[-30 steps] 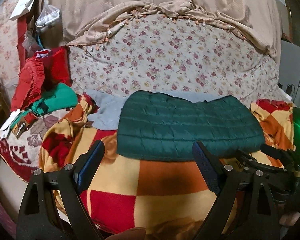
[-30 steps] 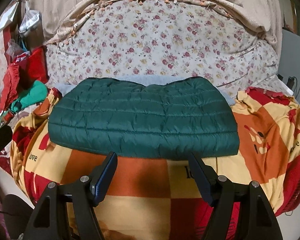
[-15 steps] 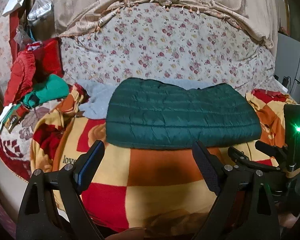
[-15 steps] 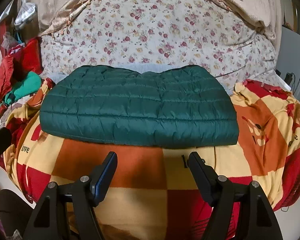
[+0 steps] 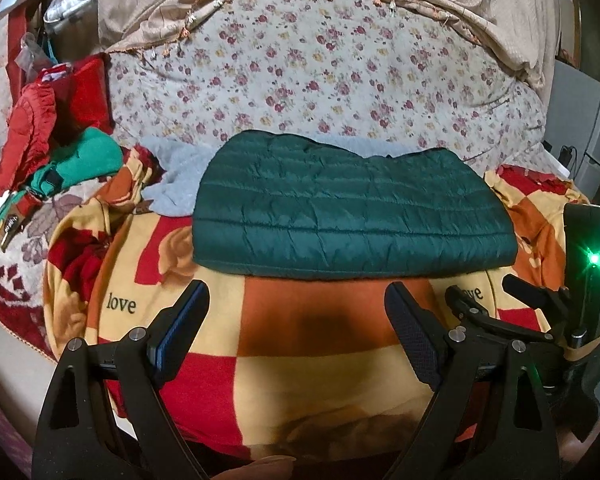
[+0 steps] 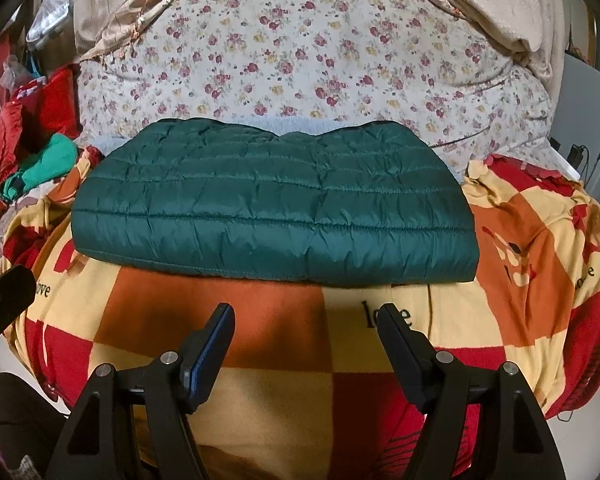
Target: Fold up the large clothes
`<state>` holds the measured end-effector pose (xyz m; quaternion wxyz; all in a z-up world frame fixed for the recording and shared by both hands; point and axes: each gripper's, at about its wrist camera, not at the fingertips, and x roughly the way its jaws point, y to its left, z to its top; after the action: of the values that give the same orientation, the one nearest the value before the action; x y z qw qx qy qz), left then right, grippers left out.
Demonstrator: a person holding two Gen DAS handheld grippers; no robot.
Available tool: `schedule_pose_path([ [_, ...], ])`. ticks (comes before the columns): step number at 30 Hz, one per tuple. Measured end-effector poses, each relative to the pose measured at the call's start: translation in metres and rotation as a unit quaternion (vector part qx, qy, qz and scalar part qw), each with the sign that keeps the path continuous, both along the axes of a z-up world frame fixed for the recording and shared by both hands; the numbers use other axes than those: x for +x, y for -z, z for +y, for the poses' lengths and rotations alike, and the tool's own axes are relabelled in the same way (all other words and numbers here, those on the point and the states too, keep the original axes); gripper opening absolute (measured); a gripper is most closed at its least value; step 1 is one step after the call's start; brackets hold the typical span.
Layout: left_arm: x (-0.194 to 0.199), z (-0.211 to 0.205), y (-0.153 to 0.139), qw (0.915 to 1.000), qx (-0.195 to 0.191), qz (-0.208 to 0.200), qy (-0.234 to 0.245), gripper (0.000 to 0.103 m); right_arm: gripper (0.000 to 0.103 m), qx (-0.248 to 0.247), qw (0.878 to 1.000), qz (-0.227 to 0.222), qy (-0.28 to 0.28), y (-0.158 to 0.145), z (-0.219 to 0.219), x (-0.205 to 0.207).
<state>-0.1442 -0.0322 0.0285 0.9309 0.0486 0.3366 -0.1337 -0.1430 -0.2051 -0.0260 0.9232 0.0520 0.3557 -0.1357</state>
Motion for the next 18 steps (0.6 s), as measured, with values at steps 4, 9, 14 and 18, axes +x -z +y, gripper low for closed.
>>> schedule_pose_path([
  [4, -0.001, -0.002, 0.0018, 1.0, 0.002, 0.001, 0.002, 0.089, 0.071, -0.005, 1.0, 0.001, 0.001, 0.0011, 0.0014, -0.0004],
  [9, -0.0016, -0.0022, 0.0017, 1.0, 0.002, -0.001, 0.002, 0.089, 0.071, -0.015, 1.0, -0.003, 0.001, 0.0008, 0.0041, -0.0031],
  [14, -0.0031, -0.0026, 0.0008, 0.9999, 0.005, -0.009, 0.002, 0.089, 0.071, -0.011, 1.0, -0.001, 0.003, 0.0019, 0.0048, -0.0051],
  [18, -0.0042, -0.0035, 0.0014, 0.9999, 0.005, -0.008, 0.002, 0.089, 0.071, -0.011, 1.0, 0.0, 0.008, 0.0058, 0.0055, -0.0087],
])
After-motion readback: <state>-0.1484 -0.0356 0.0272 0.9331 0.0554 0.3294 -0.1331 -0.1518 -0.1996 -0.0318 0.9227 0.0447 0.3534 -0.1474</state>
